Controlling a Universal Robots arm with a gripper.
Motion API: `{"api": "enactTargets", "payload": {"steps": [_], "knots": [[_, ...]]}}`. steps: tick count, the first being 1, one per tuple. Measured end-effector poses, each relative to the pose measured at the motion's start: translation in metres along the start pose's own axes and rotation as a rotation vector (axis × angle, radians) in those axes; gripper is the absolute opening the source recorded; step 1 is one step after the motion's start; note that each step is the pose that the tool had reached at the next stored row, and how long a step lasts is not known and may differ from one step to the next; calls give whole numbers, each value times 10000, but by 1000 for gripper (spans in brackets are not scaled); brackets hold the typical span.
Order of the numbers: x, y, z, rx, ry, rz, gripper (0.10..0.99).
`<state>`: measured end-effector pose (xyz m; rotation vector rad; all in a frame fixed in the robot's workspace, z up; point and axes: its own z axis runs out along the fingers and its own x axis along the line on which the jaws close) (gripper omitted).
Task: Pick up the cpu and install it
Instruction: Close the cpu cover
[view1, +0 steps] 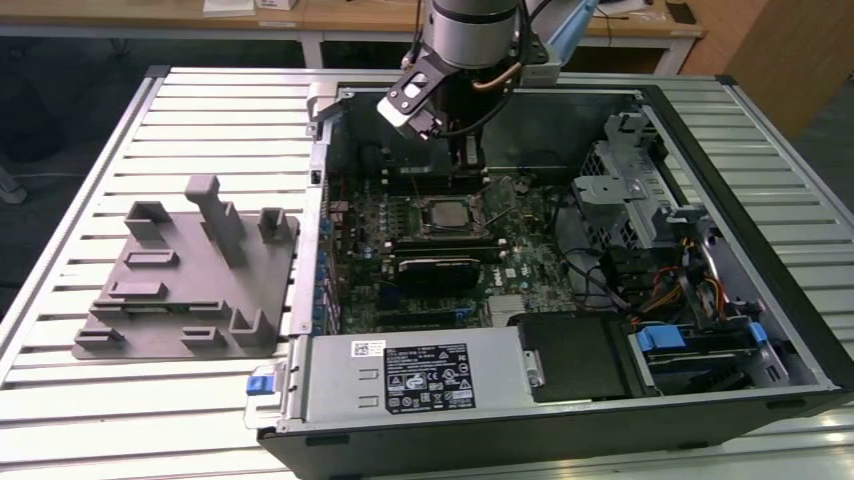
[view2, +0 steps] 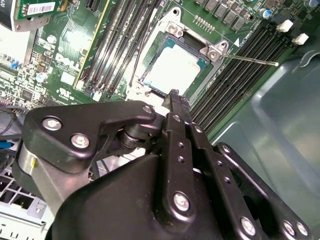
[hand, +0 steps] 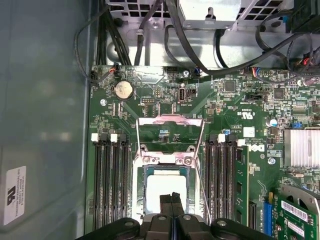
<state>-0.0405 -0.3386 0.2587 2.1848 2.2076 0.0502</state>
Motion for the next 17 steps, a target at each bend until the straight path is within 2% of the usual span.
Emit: {"api": "enactTargets", "payload": {"steps": [17], "knots": [[0, 6, -131, 0, 0, 0, 106]]}}
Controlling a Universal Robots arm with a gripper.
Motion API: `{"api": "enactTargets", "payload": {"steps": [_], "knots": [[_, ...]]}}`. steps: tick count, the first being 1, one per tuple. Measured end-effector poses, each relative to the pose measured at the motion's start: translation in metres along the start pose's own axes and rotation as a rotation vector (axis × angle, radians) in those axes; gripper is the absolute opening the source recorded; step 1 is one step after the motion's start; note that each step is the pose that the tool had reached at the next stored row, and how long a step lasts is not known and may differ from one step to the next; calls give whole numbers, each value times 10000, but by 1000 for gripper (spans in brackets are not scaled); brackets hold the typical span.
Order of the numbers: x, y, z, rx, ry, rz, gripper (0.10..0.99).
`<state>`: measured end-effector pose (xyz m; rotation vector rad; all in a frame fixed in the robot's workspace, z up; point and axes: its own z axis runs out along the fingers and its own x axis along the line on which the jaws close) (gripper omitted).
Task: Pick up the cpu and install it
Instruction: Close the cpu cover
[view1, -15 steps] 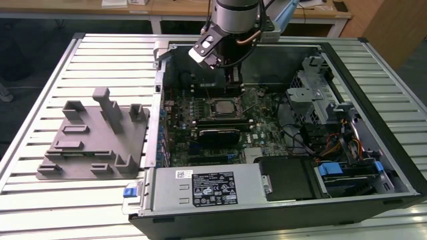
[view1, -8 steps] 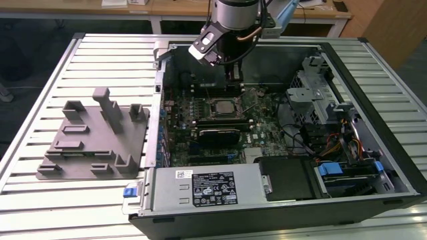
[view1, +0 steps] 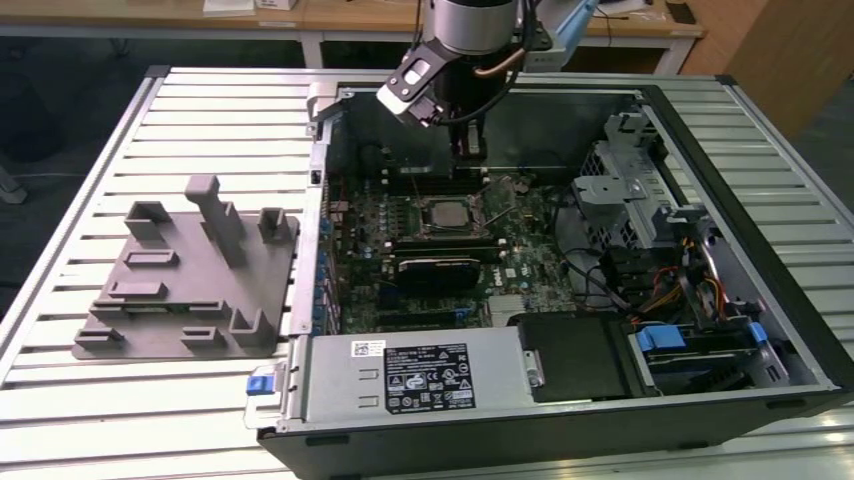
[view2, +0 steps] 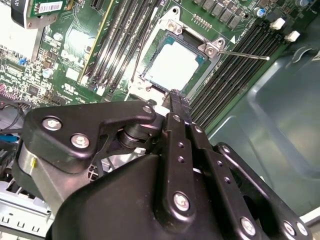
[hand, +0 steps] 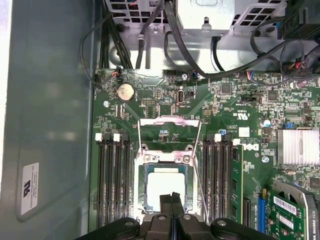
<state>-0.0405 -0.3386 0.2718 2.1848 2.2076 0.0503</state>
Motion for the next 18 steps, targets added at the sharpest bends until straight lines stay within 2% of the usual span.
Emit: {"api": "enactTargets", "payload": {"steps": [9, 18], "knots": [[0, 8, -10, 1, 0, -2, 106], [-1, 112, -5, 0, 0, -1, 106]]}}
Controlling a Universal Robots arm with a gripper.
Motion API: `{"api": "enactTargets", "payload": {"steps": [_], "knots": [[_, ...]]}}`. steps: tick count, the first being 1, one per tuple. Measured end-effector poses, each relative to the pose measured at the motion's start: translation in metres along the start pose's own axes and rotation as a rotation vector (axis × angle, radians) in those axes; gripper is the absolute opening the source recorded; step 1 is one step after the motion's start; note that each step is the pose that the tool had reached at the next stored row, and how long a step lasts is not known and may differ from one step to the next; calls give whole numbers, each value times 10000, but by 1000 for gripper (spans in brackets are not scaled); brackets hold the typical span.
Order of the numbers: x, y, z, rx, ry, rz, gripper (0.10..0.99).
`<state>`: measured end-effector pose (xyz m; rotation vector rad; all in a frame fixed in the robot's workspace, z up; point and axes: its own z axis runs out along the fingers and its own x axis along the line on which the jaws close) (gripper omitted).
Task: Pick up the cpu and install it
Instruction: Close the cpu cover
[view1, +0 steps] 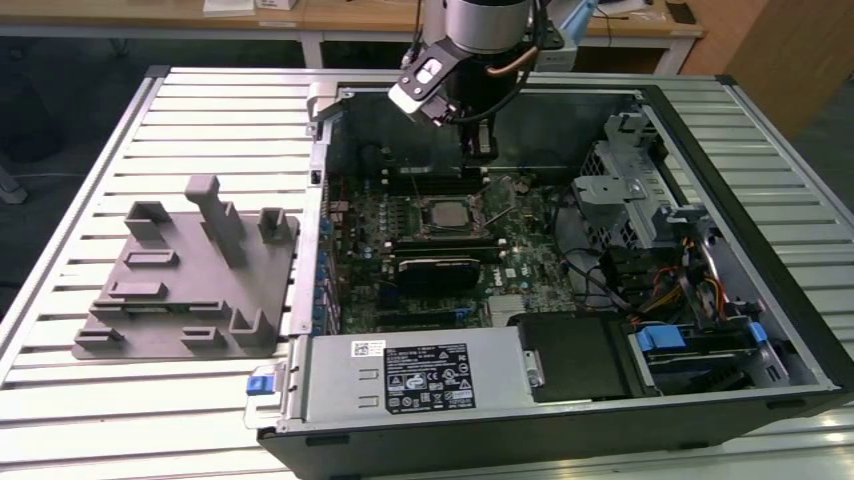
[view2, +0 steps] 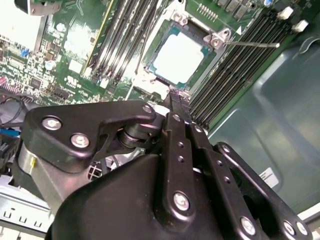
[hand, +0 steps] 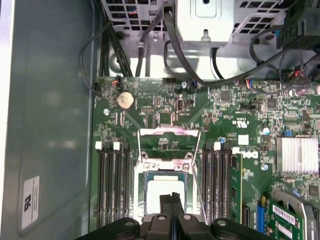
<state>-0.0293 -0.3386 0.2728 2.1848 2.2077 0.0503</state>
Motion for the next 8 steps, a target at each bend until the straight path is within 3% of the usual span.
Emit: {"api": "enactTargets", "payload": {"steps": [8], "knots": [[-1, 122, 6, 0, 0, 0, 106]]}}
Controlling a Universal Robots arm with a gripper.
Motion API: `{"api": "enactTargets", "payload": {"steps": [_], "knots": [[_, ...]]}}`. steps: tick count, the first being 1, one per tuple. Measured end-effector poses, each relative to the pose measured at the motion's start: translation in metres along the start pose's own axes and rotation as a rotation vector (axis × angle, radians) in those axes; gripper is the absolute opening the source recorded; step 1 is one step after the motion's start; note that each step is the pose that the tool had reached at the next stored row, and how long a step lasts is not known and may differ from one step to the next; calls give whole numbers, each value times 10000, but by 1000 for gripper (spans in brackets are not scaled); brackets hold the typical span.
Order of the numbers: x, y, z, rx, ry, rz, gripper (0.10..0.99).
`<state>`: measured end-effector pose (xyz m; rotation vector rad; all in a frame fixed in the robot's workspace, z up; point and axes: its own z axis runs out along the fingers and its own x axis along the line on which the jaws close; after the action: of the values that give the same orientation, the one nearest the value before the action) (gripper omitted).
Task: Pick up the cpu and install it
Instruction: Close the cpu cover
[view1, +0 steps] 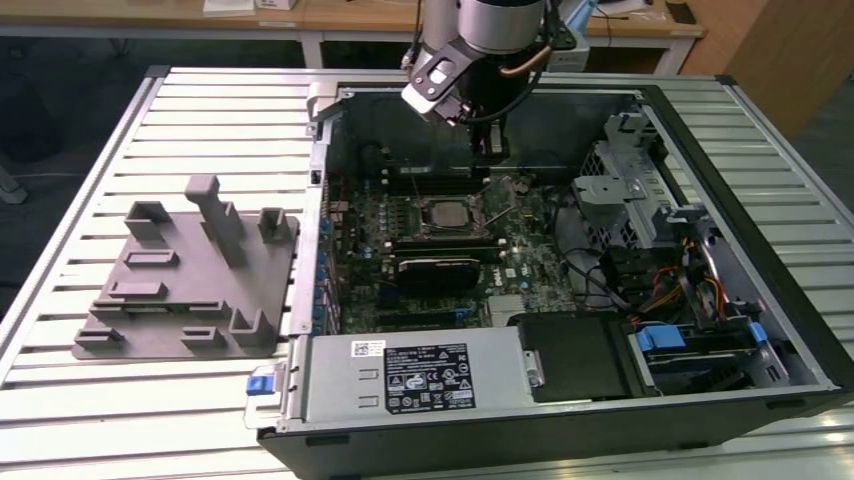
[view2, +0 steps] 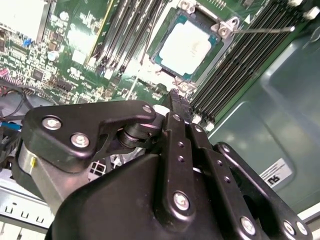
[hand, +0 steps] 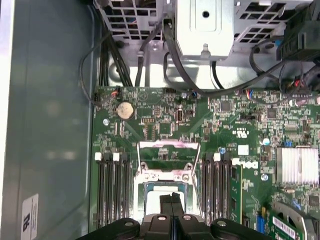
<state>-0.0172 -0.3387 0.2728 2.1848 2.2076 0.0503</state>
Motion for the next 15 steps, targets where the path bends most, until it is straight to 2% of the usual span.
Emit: {"api": "enactTargets", "payload": {"steps": [15], "knots": [[-2, 237, 11, 2, -1, -1, 106]]}}
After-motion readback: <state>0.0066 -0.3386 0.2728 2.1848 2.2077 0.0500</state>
